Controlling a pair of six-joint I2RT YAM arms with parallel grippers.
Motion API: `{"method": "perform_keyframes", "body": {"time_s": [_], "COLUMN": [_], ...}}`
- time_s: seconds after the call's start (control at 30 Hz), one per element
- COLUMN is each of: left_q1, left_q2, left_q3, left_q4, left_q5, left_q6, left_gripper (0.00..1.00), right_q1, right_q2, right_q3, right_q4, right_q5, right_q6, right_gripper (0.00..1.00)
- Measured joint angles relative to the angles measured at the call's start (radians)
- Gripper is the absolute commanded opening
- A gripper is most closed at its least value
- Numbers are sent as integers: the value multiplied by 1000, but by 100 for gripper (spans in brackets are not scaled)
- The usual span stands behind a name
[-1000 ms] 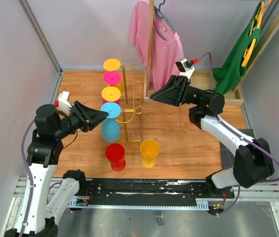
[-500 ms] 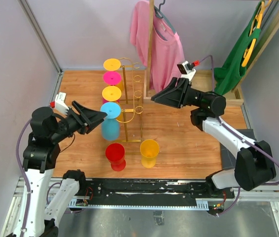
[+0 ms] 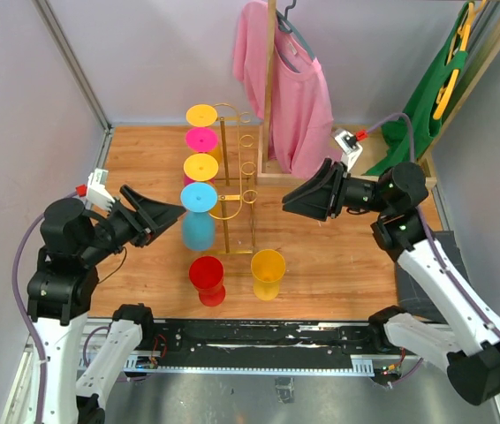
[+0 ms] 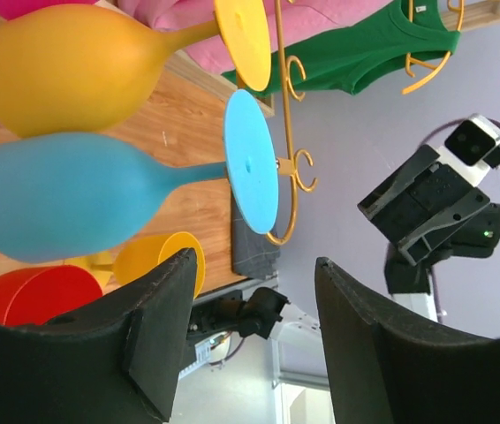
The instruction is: Place the wine glass upside down on the wine glass rack
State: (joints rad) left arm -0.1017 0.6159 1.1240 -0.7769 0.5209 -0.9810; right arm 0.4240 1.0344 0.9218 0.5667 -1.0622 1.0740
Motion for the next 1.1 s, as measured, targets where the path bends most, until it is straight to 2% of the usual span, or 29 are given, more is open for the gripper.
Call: {"method": "perform_keyframes", "body": {"time_s": [0.13,0.23,0.4,0.7,1.1], "left_q1": [0,0,-1,-1,-1], "left_q2": [1,2,11,9,-40], "left_q3": [65,117,207,235,155], "left_q4": [-56,-92,-141,-249,-387], "left_q5": [-24,-45,-81,-165,-249], "left_q6": [29,50,98,200,312], "left_gripper": [61,61,60,59,57], "right_q1": [0,0,0,10,166], "right_q2": [-89,-128,-148,-163,-107], "right_q3": [72,80,79,69,69], "right_q4": [-430,-646,-882,-1074,-1194], "right_q5": [44,79,146,241,414], "right_q6": [-312,-459,-591,-696,-765], "right_gripper": [45,45,45,44,43]}}
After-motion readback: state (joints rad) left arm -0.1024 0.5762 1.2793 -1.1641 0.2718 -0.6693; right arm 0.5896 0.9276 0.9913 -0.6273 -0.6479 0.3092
